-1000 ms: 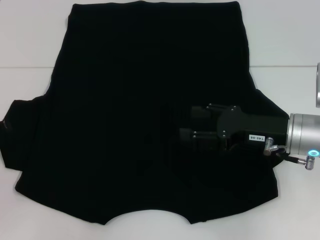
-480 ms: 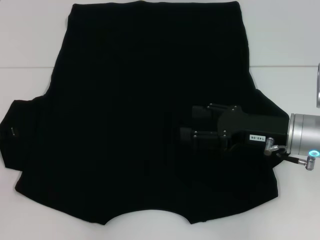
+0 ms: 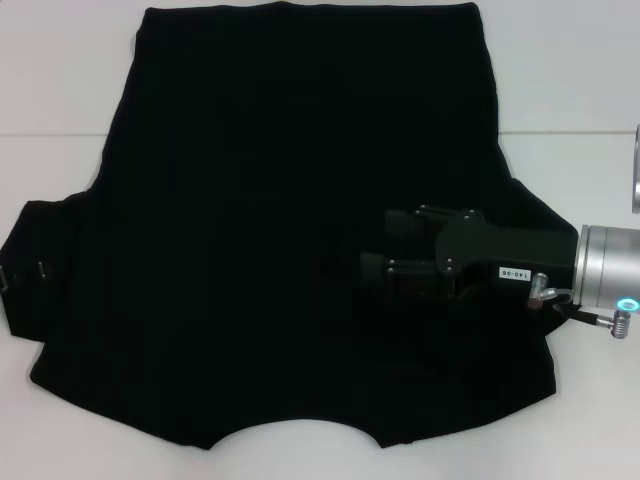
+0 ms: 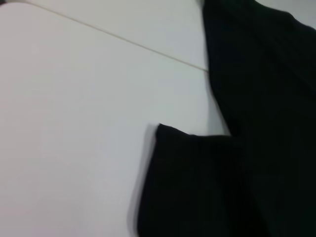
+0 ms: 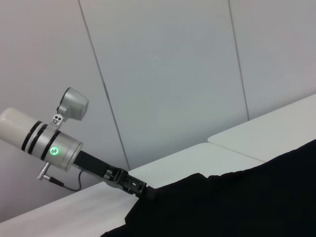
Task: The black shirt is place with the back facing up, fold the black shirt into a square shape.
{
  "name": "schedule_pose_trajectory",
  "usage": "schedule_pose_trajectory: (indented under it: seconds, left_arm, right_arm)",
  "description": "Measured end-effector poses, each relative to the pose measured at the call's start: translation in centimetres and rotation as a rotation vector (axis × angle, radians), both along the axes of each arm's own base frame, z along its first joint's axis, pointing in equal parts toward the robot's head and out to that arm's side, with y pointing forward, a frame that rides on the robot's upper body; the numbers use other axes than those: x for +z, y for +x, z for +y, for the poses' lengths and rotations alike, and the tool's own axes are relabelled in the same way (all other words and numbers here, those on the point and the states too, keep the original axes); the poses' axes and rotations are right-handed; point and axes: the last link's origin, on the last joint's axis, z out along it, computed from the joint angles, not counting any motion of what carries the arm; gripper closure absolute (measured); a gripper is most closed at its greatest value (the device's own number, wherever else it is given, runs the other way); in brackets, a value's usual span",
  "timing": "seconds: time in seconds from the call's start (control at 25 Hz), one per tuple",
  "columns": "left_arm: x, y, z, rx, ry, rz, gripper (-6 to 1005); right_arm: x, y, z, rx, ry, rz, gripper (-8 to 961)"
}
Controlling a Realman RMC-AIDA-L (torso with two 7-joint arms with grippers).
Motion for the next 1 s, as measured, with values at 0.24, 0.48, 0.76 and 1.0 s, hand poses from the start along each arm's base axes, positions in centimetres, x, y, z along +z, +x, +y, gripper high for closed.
schedule_pose_trajectory:
  seconds: [0.24, 0.48, 0.76, 1.0]
  left_arm:
    - [-0.5, 0.7, 0.5, -0.025, -0.026, 0.010, 293]
    - [-0.5, 0.9, 0.7, -0.050, -0.039, 0.031, 302]
    - [-0.4, 1.2, 1.1, -0.059, -0.038, 0.040, 369]
    - [-0.3, 1.1, 1.2, -0.057, -0.029, 0.047, 667]
  right_arm:
    - [0.0, 0.0, 0.0, -0.001, 0.001, -0.001, 121]
    - [0.1, 0.1, 0.0, -0.006, 0.005, 0.002, 120]
    - [0.2, 0.2, 0.0, -0.009, 0.009, 0.005, 120]
    - [0.2, 0.3, 0.0, -0.011, 0.013, 0.005, 121]
